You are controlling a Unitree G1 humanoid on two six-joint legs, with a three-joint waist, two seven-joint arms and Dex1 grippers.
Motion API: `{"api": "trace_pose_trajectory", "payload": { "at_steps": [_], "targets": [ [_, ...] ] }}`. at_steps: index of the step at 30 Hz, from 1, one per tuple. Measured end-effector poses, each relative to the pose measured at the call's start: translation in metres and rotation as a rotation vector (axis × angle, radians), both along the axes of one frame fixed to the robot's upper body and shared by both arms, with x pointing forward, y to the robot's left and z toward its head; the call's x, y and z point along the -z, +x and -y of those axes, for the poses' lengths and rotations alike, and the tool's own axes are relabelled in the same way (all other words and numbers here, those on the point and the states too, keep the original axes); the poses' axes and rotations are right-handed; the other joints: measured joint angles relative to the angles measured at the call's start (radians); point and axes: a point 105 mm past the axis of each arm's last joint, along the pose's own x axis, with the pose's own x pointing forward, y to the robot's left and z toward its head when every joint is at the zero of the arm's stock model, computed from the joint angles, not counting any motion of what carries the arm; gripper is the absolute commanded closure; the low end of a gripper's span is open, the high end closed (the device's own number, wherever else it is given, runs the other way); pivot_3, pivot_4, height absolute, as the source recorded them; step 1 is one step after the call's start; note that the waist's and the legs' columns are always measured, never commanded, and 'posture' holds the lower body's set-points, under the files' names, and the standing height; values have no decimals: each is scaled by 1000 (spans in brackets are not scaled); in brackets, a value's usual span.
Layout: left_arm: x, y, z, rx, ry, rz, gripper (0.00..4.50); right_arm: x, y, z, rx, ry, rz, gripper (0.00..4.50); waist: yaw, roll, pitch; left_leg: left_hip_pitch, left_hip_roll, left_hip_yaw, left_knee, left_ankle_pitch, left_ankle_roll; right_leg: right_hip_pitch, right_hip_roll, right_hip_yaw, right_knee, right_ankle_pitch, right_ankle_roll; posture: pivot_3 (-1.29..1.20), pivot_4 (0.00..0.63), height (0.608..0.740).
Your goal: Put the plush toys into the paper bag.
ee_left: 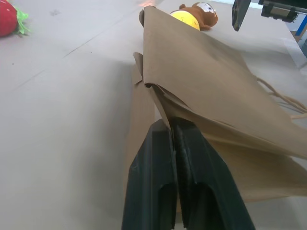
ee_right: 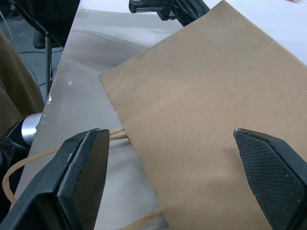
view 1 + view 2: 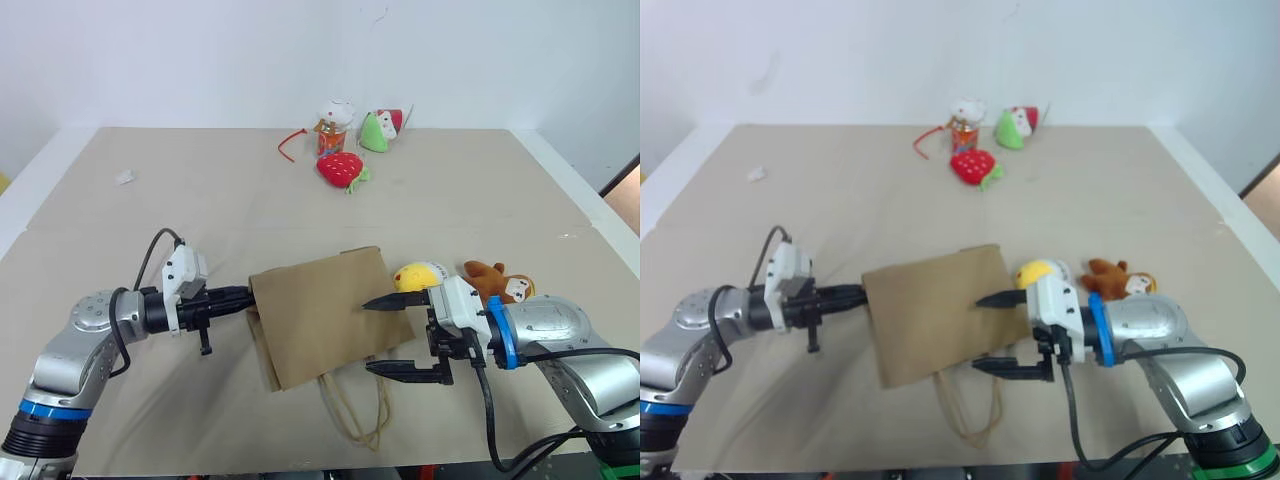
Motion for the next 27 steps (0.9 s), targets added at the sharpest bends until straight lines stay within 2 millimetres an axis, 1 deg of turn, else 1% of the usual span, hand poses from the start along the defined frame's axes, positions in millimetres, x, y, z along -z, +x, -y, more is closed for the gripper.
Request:
{"api": "trace_pose_trajectory", "payload": {
  "at_steps": [2, 4, 6, 10, 12, 17, 21, 22, 23, 27],
  "targets": [
    [-2, 7, -1, -26, -8, 18, 4344, 0, 0, 0, 0, -2, 4, 0, 0, 0, 0, 0, 0, -1, 0, 0, 0, 0, 0, 0, 0, 0, 0, 0, 150, 740],
    [-7, 20, -8, -68, -2, 51, 4344, 0, 0, 0, 0, -3, 13, 0, 0, 0, 0, 0, 0, -1, 0, 1, 1, 0, 1, 0, 0, 0, 0, 0, 150, 740],
    [-14, 33, -19, -117, 13, 87, 4344, 0, 1, 0, -1, -4, 18, 0, 0, 0, 0, 0, 0, -1, 0, 1, 1, 1, 1, 0, 0, 0, 0, 0, 150, 740],
    [-22, 47, -38, -155, 57, 125, 4344, -1, 3, 1, 2, -9, 28, 0, -1, 0, 0, 0, -1, -1, 0, 1, 1, 0, 1, 0, 0, 2, 3, 0, 150, 740],
    [-22, 49, -42, -153, 71, 134, 4344, 0, 4, 2, 8, -12, 29, 0, -1, 0, 0, -1, -1, 0, 0, 1, 1, 0, 0, 0, 0, 2, 3, 0, 150, 740],
    [-15, 52, -47, -150, 96, 123, 4344, -1, 5, 3, 9, -13, 31, 0, 0, 0, 0, -2, -2, -1, 0, 1, 1, -1, -1, 0, 0, 2, 3, 0, 150, 740],
    [-11, 58, -53, -163, 132, 131, 3304, -1, 5, 3, 7, -12, 36, 0, 0, 0, 0, -2, -2, -1, 0, 1, 1, -1, -1, -1, 0, 2, 4, 0, 150, 740],
    [-11, 58, -54, -162, 138, 131, 2630, -1, 5, 3, 7, -12, 36, 0, -1, 0, 0, -2, -2, -1, 0, 1, 1, -1, -1, 0, 0, 2, 4, 0, 150, 740],
    [-11, 58, -55, -162, 141, 131, 2268, -1, 5, 3, 7, -12, 37, 0, -1, 0, 0, -2, -2, -1, 0, 1, 1, -1, -1, 0, 0, 2, 4, 0, 150, 740],
    [-19, 56, -67, -180, 170, 149, 210, -1, 5, 3, 7, -12, 37, 0, -1, 0, 0, -2, -2, -1, 0, 1, 1, -1, -1, -1, 0, 2, 4, 0, 150, 740]
  ]
}}
